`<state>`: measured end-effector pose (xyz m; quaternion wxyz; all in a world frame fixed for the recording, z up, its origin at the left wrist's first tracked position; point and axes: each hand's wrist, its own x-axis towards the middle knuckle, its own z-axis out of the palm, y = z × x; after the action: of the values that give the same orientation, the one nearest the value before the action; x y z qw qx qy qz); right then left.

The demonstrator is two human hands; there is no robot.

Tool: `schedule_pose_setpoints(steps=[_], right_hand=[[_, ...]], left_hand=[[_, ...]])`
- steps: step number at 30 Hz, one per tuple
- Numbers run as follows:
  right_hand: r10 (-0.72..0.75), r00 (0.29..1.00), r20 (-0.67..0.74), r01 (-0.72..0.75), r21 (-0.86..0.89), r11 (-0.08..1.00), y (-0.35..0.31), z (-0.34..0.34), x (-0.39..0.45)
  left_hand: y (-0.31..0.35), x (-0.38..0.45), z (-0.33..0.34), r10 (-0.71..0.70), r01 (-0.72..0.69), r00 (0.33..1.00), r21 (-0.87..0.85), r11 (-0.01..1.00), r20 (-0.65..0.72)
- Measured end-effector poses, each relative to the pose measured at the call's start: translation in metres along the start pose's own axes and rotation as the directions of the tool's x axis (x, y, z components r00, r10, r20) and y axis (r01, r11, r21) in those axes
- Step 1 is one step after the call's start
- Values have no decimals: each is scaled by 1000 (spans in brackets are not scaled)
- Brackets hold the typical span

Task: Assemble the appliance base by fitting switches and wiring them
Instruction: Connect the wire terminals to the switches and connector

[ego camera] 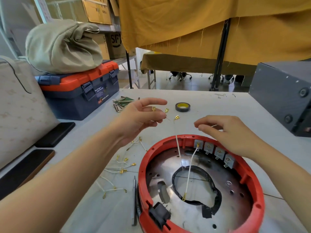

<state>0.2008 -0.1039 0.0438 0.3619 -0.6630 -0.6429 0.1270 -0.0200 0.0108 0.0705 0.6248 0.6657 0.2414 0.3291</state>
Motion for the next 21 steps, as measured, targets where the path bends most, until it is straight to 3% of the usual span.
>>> schedule_pose_setpoints(steps=[3,5,12,21], right_hand=[[-12,999,41,-2,309,951,-20,-6,-5],[-40,995,90,1,394,919,-30,-7,-9],[29,995,97,-79,568,819,-32,-7,-17],[57,990,131,-120,548,828,-14,-10,-26]], left_hand=[[2,-7,26,-47,41,998,118,992,48],[1,-9,42,-79,72,995,105,992,58],[-3,-15,67,-177,182,981,-78,980,74],[-12,-20,71,-249,253,967,-80,964,52]])
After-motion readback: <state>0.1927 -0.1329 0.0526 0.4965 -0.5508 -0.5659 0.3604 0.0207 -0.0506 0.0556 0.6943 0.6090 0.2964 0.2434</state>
